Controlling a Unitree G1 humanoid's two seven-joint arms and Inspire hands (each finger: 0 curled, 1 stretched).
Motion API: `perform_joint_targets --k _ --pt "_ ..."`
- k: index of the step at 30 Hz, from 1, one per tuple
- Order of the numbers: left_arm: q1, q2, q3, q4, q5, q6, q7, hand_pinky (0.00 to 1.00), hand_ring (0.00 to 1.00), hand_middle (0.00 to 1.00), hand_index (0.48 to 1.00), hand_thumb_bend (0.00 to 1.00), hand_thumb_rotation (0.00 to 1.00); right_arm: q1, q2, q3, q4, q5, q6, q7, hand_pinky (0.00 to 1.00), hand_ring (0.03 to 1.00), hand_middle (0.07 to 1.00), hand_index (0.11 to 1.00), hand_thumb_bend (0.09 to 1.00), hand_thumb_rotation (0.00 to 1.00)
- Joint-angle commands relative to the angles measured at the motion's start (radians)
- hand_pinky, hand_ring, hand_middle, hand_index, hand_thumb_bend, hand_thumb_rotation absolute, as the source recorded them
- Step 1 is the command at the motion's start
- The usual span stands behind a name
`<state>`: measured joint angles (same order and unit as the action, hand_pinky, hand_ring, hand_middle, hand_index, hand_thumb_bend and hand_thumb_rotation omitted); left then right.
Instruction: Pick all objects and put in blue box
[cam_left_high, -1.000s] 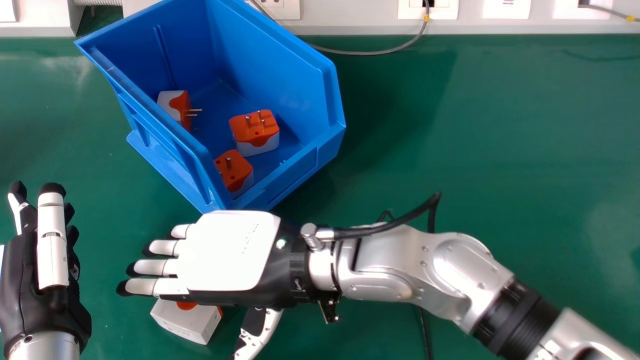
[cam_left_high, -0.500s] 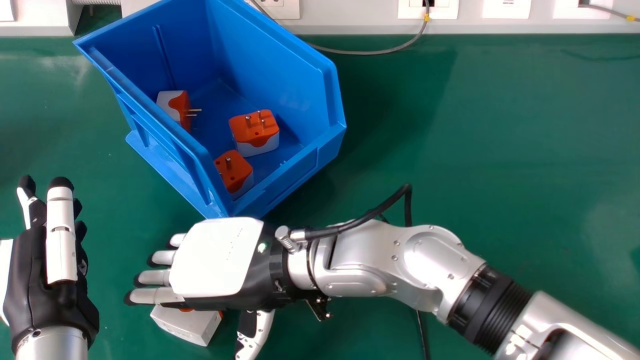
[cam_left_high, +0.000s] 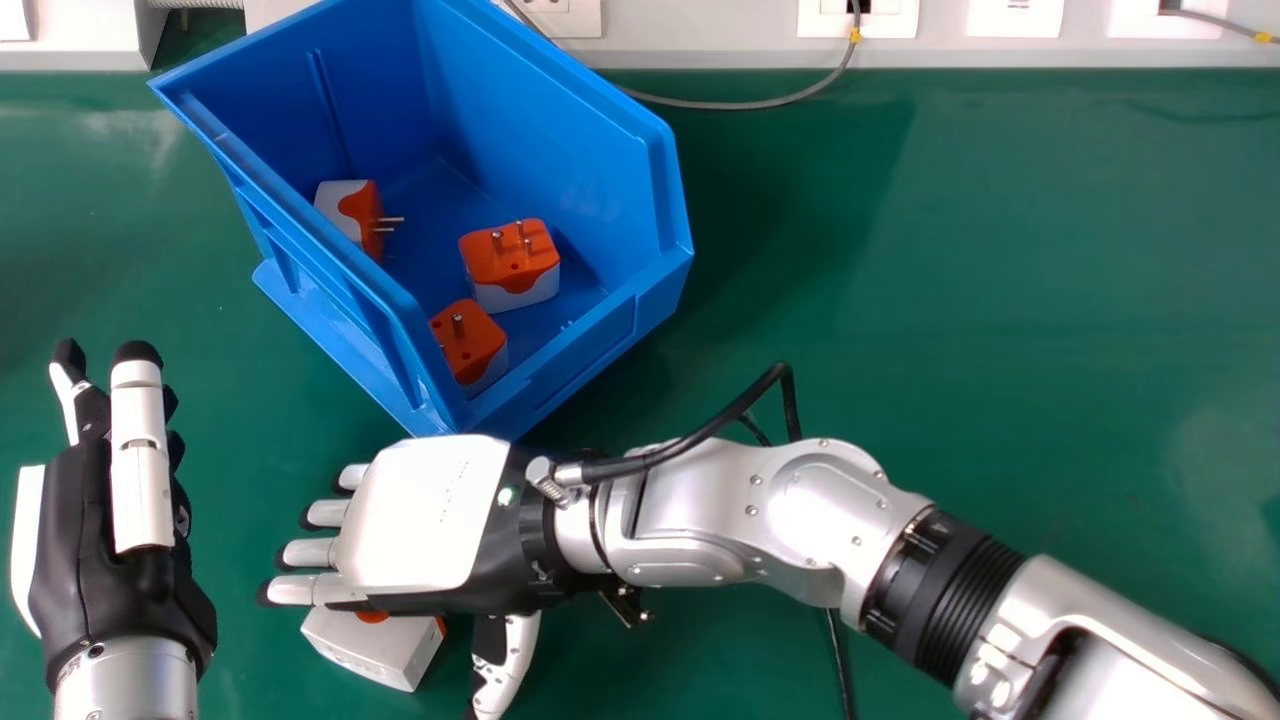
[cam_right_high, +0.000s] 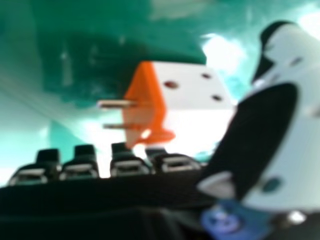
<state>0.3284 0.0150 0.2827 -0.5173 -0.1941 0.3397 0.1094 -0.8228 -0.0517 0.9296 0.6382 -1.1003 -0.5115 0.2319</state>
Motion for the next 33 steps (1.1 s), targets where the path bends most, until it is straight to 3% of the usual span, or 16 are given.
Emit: perform_joint_targets --k 1,5,9,14,19,24,29,33 --pt "-0.009 -0.005 -0.011 -0.017 0.012 0.001 0.005 1.00 0.98 0.97 0.976 0.28 0.92 -0.051 0.021 0.008 0.010 -0.005 0.002 -0.032 1.00 1.000 1.000 1.000 0.505 0.56" --pt "-0.010 -0.005 -0.015 -0.004 0.018 -0.012 0.003 1.00 0.97 0.97 0.976 0.28 0.92 -0.085 0.045 0.025 0.054 -0.016 0.002 -0.044 1.00 1.000 1.000 1.000 0.505 0.57" --pt "-0.006 -0.009 -0.021 -0.006 0.025 -0.019 0.002 1.00 0.97 0.97 0.976 0.28 0.92 -0.111 0.074 0.040 0.099 -0.026 0.009 -0.061 1.00 1.000 1.000 1.000 0.498 0.57" --pt "0.006 -0.021 -0.035 -0.025 0.038 -0.017 0.008 1.00 0.97 0.96 0.976 0.28 0.93 -0.130 0.104 0.069 0.155 -0.050 0.026 -0.109 0.98 1.000 1.000 0.997 0.498 0.56" --pt "0.014 -0.036 -0.049 -0.043 0.048 -0.015 0.010 1.00 0.97 0.96 0.975 0.28 0.93 -0.153 0.124 0.093 0.196 -0.059 0.033 -0.139 0.96 1.000 1.000 0.986 0.451 0.49" --pt "0.016 -0.049 -0.054 -0.046 0.043 -0.017 0.011 1.00 0.97 0.96 0.975 0.28 0.94 -0.158 0.126 0.119 0.207 -0.071 0.043 -0.171 0.92 1.000 1.000 0.975 0.409 0.44" --pt "0.026 -0.064 -0.076 -0.066 0.054 -0.012 0.021 1.00 0.97 0.96 0.975 0.28 0.94 -0.158 0.130 0.140 0.226 -0.082 0.052 -0.192 0.94 1.000 1.000 0.960 0.389 0.41" --pt "0.027 -0.072 -0.087 -0.071 0.056 -0.012 0.026 0.99 0.97 0.96 0.975 0.28 0.94 -0.162 0.134 0.150 0.245 -0.085 0.050 -0.205 0.94 0.998 0.998 0.949 0.384 0.37"
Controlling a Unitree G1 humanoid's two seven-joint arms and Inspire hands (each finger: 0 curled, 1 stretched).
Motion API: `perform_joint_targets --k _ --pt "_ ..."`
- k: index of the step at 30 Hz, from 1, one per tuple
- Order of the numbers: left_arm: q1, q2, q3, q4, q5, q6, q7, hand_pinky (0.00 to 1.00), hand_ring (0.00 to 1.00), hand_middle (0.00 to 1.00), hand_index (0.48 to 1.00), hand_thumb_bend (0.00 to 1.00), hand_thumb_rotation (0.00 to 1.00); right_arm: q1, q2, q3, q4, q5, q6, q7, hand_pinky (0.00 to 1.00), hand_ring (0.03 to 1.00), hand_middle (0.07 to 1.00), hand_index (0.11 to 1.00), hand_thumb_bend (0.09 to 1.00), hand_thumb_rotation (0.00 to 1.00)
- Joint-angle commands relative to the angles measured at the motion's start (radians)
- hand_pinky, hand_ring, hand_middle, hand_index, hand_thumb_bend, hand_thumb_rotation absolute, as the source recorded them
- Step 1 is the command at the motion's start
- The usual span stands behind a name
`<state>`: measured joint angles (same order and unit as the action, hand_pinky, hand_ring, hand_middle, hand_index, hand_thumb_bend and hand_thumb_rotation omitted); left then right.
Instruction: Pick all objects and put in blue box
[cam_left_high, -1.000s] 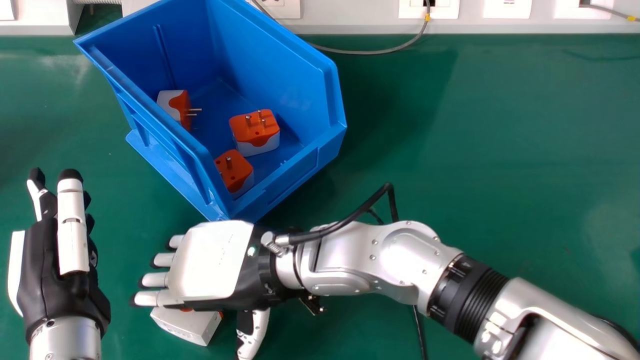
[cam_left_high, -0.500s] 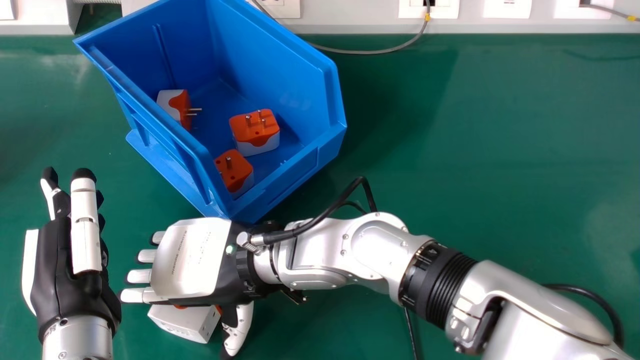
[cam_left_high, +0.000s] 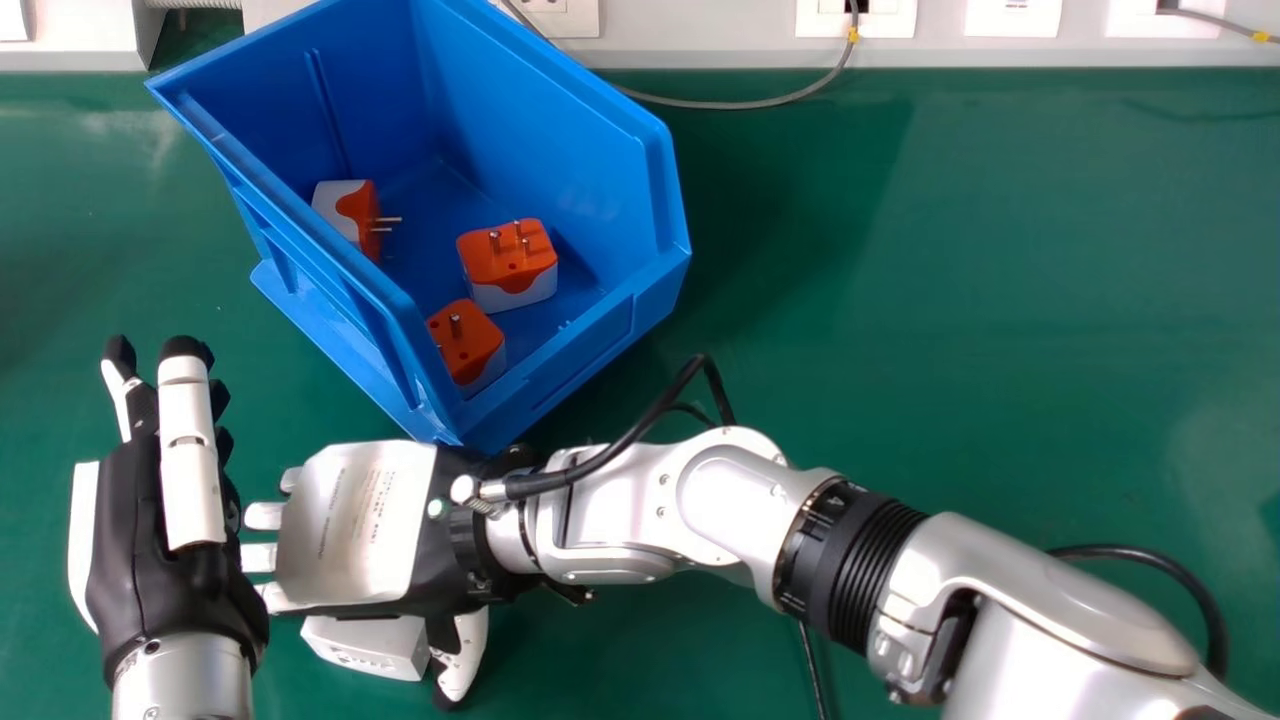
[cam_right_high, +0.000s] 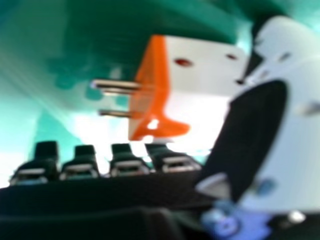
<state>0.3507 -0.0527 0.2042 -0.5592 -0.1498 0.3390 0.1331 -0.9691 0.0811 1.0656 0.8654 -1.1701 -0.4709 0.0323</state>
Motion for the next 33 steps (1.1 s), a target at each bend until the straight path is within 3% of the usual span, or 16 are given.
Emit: perform_joint_targets --k 1,6,9,10,12,13,16,19,21,22,23,25,26,27,31,33 --pt "0.004 -0.005 -0.011 -0.029 0.013 -0.013 0.003 0.99 0.97 0.96 0.975 0.29 0.94 -0.017 0.004 0.016 0.027 -0.015 0.009 -0.008 0.93 0.996 0.996 0.945 0.383 0.35" --pt "0.006 -0.006 -0.017 -0.029 0.010 -0.016 0.002 0.99 0.97 0.96 0.975 0.29 0.94 -0.021 0.019 0.031 0.062 -0.013 0.010 -0.028 0.84 0.966 0.978 0.923 0.414 0.26" --pt "0.006 -0.006 -0.019 -0.036 0.009 -0.012 0.003 0.99 0.97 0.96 0.975 0.29 0.94 -0.019 0.006 0.035 0.046 -0.012 0.001 -0.052 0.78 0.903 0.921 0.850 0.458 0.21" --pt "0.006 -0.006 -0.018 -0.035 0.008 -0.012 0.002 0.99 0.97 0.96 0.975 0.29 0.94 -0.017 0.008 0.038 0.061 -0.012 -0.004 -0.079 0.74 0.855 0.877 0.779 0.467 0.19" --pt "0.005 -0.006 -0.018 -0.033 0.007 -0.013 0.002 0.99 0.97 0.96 0.975 0.29 0.94 -0.015 0.008 0.044 0.081 -0.009 -0.012 -0.117 0.74 0.855 0.877 0.779 0.467 0.19" --pt "0.004 -0.005 -0.017 -0.032 0.005 -0.014 0.001 0.99 0.97 0.96 0.975 0.29 0.94 -0.015 0.007 0.044 0.088 -0.005 -0.017 -0.129 0.66 0.771 0.808 0.716 0.477 0.15" --pt "0.005 -0.005 -0.017 -0.033 0.004 -0.014 0.000 0.99 0.97 0.96 0.975 0.29 0.94 -0.013 0.017 0.036 0.122 0.017 -0.027 -0.141 0.66 0.771 0.808 0.716 0.477 0.15" --pt "0.004 -0.004 -0.017 -0.041 0.004 -0.007 0.001 0.99 0.97 0.96 0.976 0.29 0.95 -0.003 0.022 0.001 0.153 0.069 -0.035 -0.124 0.50 0.601 0.689 0.627 0.496 0.10" --pt "0.006 -0.004 -0.019 -0.046 0.005 -0.005 0.001 0.99 0.97 0.96 0.976 0.29 0.95 0.013 0.005 -0.007 0.143 0.081 -0.028 -0.140 0.50 0.601 0.689 0.627 0.496 0.10" --pt "0.007 -0.004 -0.020 -0.049 0.005 -0.003 0.002 0.99 0.97 0.96 0.976 0.28 0.95 0.020 -0.007 -0.006 0.133 0.077 -0.024 -0.155 0.43 0.524 0.648 0.595 0.503 0.08" --pt "0.008 -0.005 -0.021 -0.051 0.005 -0.002 0.002 0.99 0.97 0.96 0.976 0.28 0.95 0.023 -0.014 -0.003 0.127 0.074 -0.021 -0.165 0.43 0.524 0.648 0.595 0.503 0.08" --pt "0.009 -0.005 -0.021 -0.057 0.003 0.003 0.003 0.99 0.97 0.96 0.976 0.28 0.95 0.019 -0.032 0.011 0.120 0.057 -0.023 -0.201 0.28 0.353 0.455 0.549 0.509 0.09" --pt "0.010 -0.004 -0.020 -0.059 0.002 0.005 0.003 0.99 0.97 0.96 0.976 0.28 0.95 0.015 -0.036 0.014 0.122 0.054 -0.024 -0.208 0.28 0.353 0.455 0.549 0.509 0.09" --pt "0.010 -0.004 -0.020 -0.060 0.002 0.006 0.003 0.99 0.97 0.96 0.976 0.28 0.95 0.014 -0.037 0.013 0.127 0.059 -0.027 -0.206 0.22 0.288 0.381 0.533 0.511 0.10" --pt "0.008 -0.004 -0.018 -0.058 0.001 0.006 0.003 1.00 0.97 0.96 0.976 0.28 0.95 0.015 -0.036 0.004 0.145 0.084 -0.035 -0.192 0.11 0.165 0.239 0.502 0.516 0.11" --pt "0.007 -0.003 -0.015 -0.054 0.000 0.004 0.002 1.00 0.97 0.96 0.977 0.28 0.95 0.020 -0.036 -0.010 0.153 0.104 -0.038 -0.172 0.09 0.142 0.212 0.496 0.517 0.11"
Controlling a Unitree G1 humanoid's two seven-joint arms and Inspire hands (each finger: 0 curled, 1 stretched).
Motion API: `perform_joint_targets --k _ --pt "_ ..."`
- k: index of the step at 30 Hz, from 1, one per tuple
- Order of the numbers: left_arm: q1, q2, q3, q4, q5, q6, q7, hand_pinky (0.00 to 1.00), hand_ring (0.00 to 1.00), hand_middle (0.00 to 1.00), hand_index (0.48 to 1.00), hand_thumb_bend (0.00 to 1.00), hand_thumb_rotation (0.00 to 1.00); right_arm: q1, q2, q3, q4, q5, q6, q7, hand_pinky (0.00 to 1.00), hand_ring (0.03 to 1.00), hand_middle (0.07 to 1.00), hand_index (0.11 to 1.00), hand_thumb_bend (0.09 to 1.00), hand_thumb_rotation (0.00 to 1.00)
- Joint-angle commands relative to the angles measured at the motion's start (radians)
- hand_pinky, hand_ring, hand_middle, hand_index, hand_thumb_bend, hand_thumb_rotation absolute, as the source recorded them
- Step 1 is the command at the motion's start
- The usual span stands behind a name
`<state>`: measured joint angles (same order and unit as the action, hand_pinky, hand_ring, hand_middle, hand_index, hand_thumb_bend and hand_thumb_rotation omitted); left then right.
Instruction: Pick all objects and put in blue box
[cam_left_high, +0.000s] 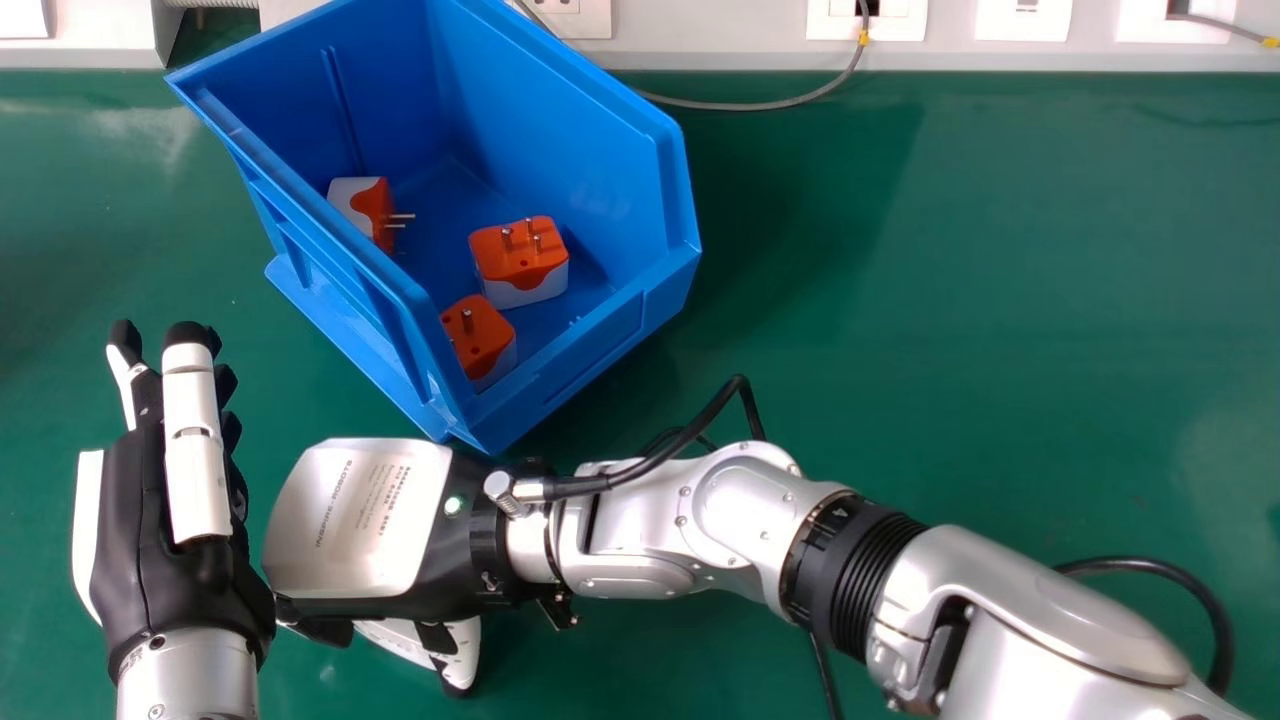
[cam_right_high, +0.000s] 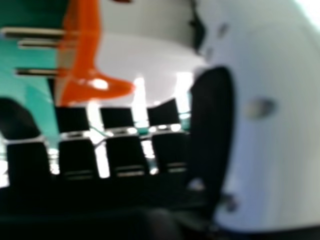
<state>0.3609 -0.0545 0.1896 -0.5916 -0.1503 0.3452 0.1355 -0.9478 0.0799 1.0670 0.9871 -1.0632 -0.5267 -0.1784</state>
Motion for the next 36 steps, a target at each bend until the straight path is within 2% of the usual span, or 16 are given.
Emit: perform_joint_targets --k 1,4,6,10,18,23,29,31,36 --pt "-0.003 -0.001 0.000 -0.021 0.001 -0.003 -0.001 1.00 0.97 0.96 0.977 0.28 0.95 0.003 -0.033 -0.021 0.035 0.011 0.016 0.055 0.08 0.122 0.190 0.491 0.518 0.11" --pt "0.000 -0.002 -0.002 -0.030 0.002 0.001 0.000 1.00 0.97 0.96 0.977 0.28 0.95 0.009 -0.029 -0.042 0.043 0.041 0.014 0.097 0.06 0.099 0.164 0.488 0.520 0.12" --pt "-0.003 0.000 0.002 -0.023 0.000 0.000 -0.002 1.00 0.97 0.96 0.977 0.28 0.95 0.016 -0.025 -0.058 0.042 0.060 0.018 0.123 0.04 0.084 0.149 0.488 0.521 0.13" --pt "-0.003 0.002 0.000 -0.024 0.004 0.002 -0.003 1.00 0.97 0.96 0.977 0.28 0.95 0.031 -0.030 -0.076 0.025 0.080 0.019 0.134 0.04 0.079 0.148 0.488 0.520 0.13" --pt "-0.008 0.010 0.008 -0.016 0.003 0.001 -0.010 1.00 0.97 0.96 0.977 0.28 0.95 0.068 -0.046 -0.111 -0.032 0.118 0.013 0.153 0.05 0.084 0.161 0.485 0.518 0.12" --pt "-0.005 0.012 0.014 -0.020 0.001 0.004 -0.014 1.00 0.97 0.96 0.977 0.27 0.95 0.091 -0.063 -0.137 -0.080 0.133 0.018 0.170 0.07 0.095 0.178 0.483 0.514 0.12" --pt "-0.023 0.017 0.029 -0.005 -0.007 0.012 -0.017 1.00 0.97 0.96 0.977 0.28 0.95 0.140 -0.125 -0.202 -0.225 0.180 0.036 0.256 0.06 0.098 0.184 0.484 0.510 0.12" --pt "-0.029 0.018 0.036 -0.005 -0.012 0.016 -0.019 1.00 0.97 0.96 0.977 0.28 0.95 0.182 -0.172 -0.238 -0.322 0.206 0.038 0.285 0.06 0.096 0.183 0.484 0.509 0.12" --pt "-0.048 0.024 0.053 0.020 -0.019 0.014 -0.025 1.00 0.97 0.96 0.977 0.28 0.95 0.265 -0.242 -0.305 -0.472 0.266 0.025 0.332 0.05 0.088 0.173 0.485 0.508 0.12"
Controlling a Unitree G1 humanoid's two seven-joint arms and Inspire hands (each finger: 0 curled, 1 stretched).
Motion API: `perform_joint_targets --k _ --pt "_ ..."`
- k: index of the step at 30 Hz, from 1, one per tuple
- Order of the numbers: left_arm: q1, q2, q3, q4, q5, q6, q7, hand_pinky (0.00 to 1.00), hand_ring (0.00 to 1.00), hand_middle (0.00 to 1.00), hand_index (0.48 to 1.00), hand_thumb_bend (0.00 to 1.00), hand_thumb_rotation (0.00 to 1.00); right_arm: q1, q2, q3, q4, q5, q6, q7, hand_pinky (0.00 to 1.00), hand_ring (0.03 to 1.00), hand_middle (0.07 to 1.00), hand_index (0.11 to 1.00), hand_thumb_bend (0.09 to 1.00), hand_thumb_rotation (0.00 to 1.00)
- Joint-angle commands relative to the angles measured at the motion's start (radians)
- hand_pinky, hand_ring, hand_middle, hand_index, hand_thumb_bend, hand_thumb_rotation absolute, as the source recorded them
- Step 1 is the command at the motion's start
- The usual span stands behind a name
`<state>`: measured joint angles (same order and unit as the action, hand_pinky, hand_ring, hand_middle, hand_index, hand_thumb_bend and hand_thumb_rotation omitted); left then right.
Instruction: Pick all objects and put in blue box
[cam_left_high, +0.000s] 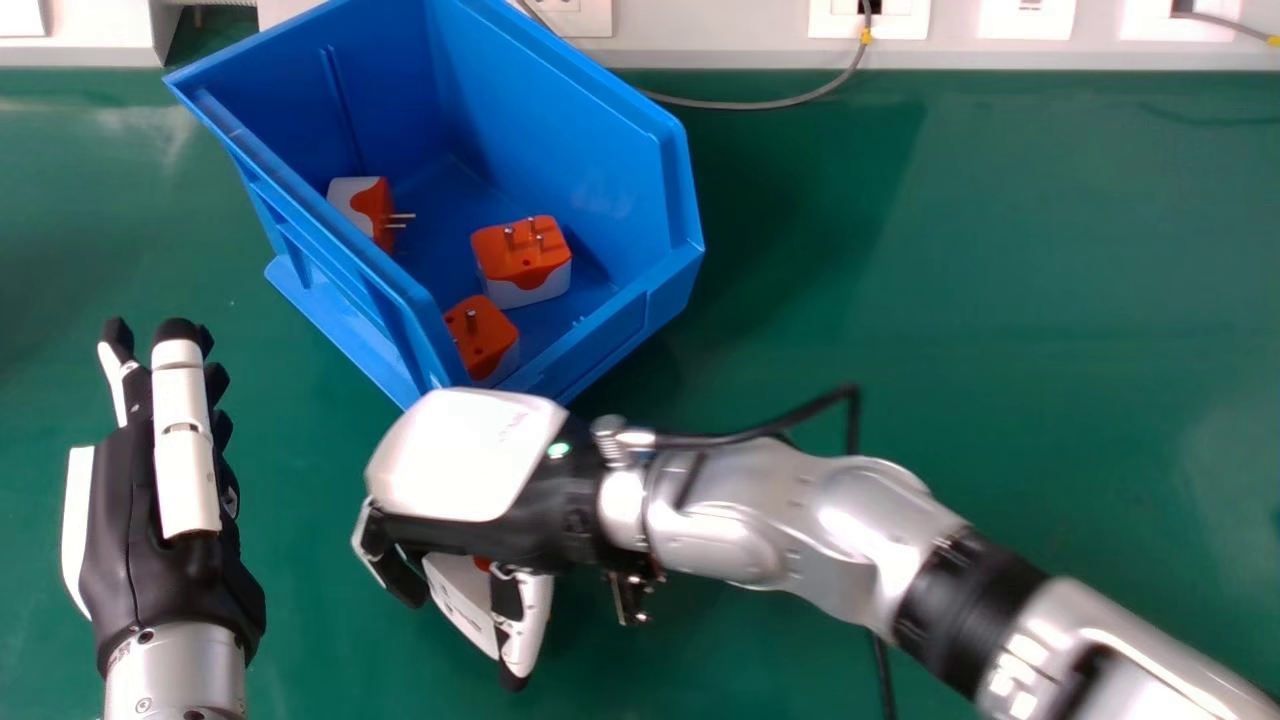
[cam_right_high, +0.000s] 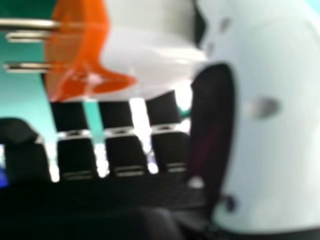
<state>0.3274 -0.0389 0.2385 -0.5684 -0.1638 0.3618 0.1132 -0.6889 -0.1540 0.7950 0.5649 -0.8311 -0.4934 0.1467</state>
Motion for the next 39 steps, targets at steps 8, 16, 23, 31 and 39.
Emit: perform_joint_targets --k 8,16,23,31,39 --pt "-0.044 0.025 0.024 0.038 -0.004 -0.003 -0.009 1.00 0.97 0.96 0.977 0.29 0.95 0.137 -0.113 -0.134 -0.292 0.151 -0.022 0.104 0.03 0.073 0.153 0.482 0.504 0.12" --pt "-0.059 0.032 0.034 0.060 -0.006 -0.007 -0.014 1.00 0.97 0.96 0.976 0.28 0.95 0.230 -0.171 -0.197 -0.476 0.198 0.026 0.212 0.09 0.153 0.287 0.485 0.496 0.13" --pt "-0.095 0.045 0.053 0.074 -0.017 0.019 -0.017 1.00 0.97 0.96 0.977 0.29 0.94 0.401 -0.332 -0.335 -0.676 0.238 -0.014 0.220 0.10 0.160 0.296 0.484 0.495 0.13" --pt "-0.112 0.057 0.064 0.087 -0.024 0.023 -0.024 1.00 0.98 0.97 0.980 0.29 0.94 0.475 -0.425 -0.441 -0.770 0.241 -0.019 0.232 0.10 0.177 0.284 0.475 0.493 0.14" --pt "-0.119 0.067 0.067 0.101 -0.021 0.021 -0.028 1.00 0.98 0.97 0.980 0.29 0.94 0.484 -0.418 -0.507 -0.739 0.253 -0.047 0.167 0.08 0.140 0.224 0.471 0.488 0.15"
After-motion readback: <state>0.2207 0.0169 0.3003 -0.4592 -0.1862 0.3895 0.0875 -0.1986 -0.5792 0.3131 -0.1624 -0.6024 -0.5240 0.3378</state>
